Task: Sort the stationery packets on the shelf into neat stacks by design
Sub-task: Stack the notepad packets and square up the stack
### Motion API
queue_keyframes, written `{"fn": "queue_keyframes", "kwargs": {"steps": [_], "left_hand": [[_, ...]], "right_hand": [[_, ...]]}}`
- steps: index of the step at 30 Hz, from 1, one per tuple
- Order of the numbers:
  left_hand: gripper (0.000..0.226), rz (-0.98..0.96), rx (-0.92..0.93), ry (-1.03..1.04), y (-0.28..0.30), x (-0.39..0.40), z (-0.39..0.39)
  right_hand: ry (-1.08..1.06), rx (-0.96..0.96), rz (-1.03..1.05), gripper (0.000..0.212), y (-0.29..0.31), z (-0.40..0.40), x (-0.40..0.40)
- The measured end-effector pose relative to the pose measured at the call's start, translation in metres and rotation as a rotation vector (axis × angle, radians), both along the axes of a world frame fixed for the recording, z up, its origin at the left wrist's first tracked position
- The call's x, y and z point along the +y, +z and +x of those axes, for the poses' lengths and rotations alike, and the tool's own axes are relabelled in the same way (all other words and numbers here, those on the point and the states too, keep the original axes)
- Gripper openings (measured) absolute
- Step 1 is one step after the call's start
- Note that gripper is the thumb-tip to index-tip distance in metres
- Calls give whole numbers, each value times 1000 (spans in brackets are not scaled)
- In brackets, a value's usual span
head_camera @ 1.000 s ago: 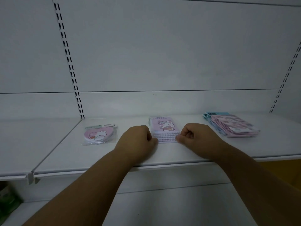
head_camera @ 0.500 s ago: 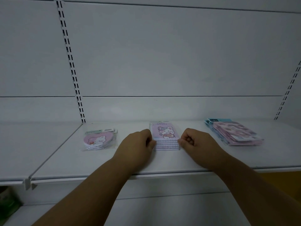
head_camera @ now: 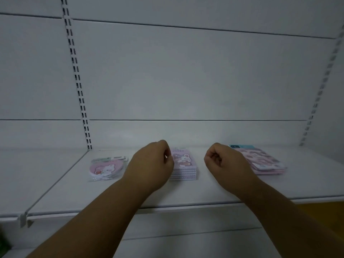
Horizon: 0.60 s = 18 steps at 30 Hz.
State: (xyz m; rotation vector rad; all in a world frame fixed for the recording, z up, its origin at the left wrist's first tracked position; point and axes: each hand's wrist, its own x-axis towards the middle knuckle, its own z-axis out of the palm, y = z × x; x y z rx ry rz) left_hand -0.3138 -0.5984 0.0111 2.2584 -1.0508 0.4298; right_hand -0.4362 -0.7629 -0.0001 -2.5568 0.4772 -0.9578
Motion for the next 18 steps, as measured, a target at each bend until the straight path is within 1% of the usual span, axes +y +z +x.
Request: {"fn": "queue_keyframes", "kwargs": {"steps": [3,6,9,11,15,18], "left_hand": [[7,-4,8,114,-4,23,10],[10,36,-31,224,-17,59,22],[9,87,-60,310,-27,96,38],[13,106,-66,360,-31,118,52],[35,193,-73,408,-39,145,82],[45,258,-84,407,-43,151,99]], "right_hand": [[144,21,-49,6,7,18,22],[292,78,-113,8,10,42,53],[361,103,-128,8,8,65,89],[347,170,-130,17,2,81,109],[185,347,-120,34,-15,106,133],[80,384,-84,41,-24,118,143]]}}
